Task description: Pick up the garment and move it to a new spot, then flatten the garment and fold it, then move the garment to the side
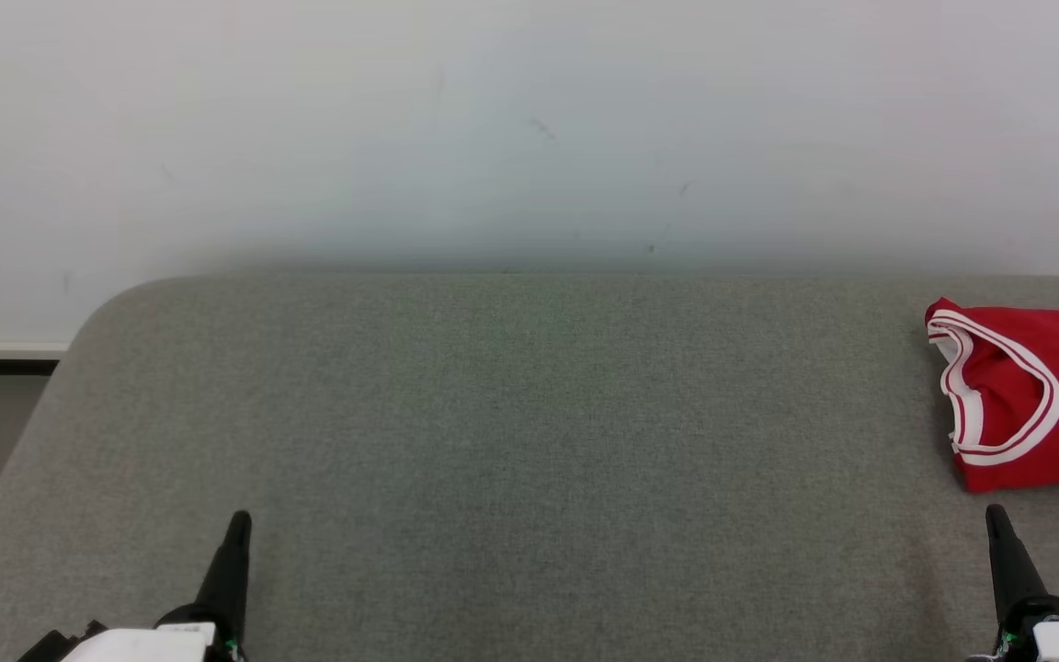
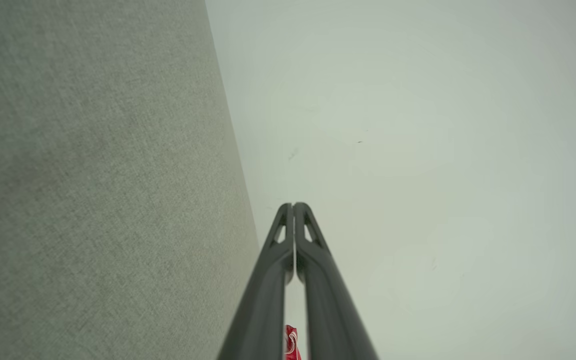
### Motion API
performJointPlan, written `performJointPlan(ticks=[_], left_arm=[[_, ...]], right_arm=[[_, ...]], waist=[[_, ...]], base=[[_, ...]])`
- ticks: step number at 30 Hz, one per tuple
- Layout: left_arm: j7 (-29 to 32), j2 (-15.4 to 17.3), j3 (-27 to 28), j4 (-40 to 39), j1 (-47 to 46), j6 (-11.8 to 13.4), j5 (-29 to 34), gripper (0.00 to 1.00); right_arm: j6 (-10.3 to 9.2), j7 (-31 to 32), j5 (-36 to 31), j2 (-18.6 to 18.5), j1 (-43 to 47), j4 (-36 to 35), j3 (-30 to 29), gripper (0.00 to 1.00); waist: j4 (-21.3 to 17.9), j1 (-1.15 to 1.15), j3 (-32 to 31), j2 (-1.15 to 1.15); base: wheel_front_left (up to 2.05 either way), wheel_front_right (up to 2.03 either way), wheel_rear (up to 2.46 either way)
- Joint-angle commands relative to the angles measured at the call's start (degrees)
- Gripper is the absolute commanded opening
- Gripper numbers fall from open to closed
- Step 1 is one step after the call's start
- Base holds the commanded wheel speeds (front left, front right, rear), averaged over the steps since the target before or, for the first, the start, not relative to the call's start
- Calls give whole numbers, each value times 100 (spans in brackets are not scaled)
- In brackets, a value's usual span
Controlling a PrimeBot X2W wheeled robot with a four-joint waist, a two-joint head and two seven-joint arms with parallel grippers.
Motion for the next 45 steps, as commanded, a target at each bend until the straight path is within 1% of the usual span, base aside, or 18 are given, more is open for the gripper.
performJointPlan(ticks=[1,17,45], left_arm=[[44,44,40,-1,-91,-41,-181,0],[210,36,169,38,-222,-118,-831,0],[238,12,189,38,-218,-114,-758,0]], right_arm=[[0,49,150,-59,-91,-21,-24,0],[0,203,815,-62,-216,-8,-29,0],[0,208,801,-60,-216,-8,-27,0]], waist=[[6,0,9,0],[50,0,82,0],[51,0,84,0]], base=[[0,0,0],[0,0,0],[0,0,0]])
